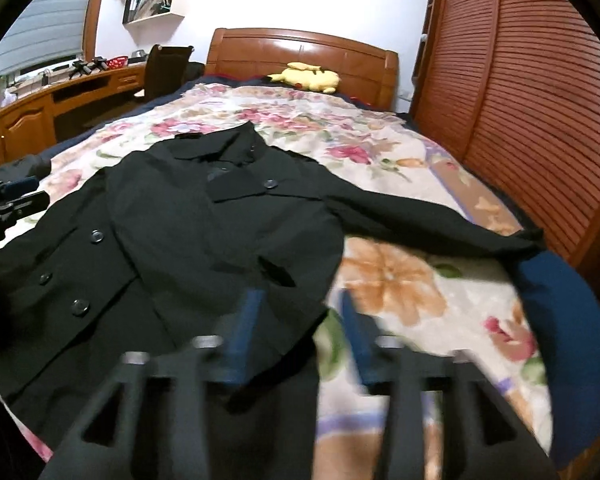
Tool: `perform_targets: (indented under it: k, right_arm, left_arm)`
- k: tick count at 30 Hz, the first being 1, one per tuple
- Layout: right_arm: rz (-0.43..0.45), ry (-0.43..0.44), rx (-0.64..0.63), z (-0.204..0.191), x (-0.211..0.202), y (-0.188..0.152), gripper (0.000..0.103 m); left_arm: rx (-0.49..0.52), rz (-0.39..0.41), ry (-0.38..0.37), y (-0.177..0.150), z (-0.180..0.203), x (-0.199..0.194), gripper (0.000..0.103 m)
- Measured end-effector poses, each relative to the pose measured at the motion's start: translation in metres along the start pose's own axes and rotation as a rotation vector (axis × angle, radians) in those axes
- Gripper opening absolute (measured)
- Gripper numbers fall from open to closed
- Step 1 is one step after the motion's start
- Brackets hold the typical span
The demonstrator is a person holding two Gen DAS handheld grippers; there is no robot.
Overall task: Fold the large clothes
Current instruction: 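Move the right gripper to the other coat sleeve and grasp its cuff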
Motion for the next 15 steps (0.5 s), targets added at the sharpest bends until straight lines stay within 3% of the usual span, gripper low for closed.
perform_targets:
  k: [1, 6, 15]
  right_arm:
    - [0.004, 0.002, -0.008, 0.002, 0.0, 0.002, 0.072]
    - [-0.031, 0.007, 0.001, 0.038, 0.022, 0.007, 0.072]
    - [-0.097, -0.097, 0.109, 0.145, 0.072, 0.023, 0.072]
  left_arm:
    - [0.002, -0.002, -0.003, 0.0, 0.002, 0.001, 0.082]
    - [0.018, -0.017, -0.011, -0.003, 0.01, 0.007, 0.082]
    - [0.023, -0.022, -0.016, -0.001, 0.014, 0.011, 0.082]
Point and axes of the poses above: each gripper's, at about its wrist camera, not at the fingertips, and x roughly the way its jaws point, z to its right, y to its top, the point moved 4 cm from there along x, roughly the way its jaws point, and after that the axes turned 11 degrees about -x, right-handed, at the moved point
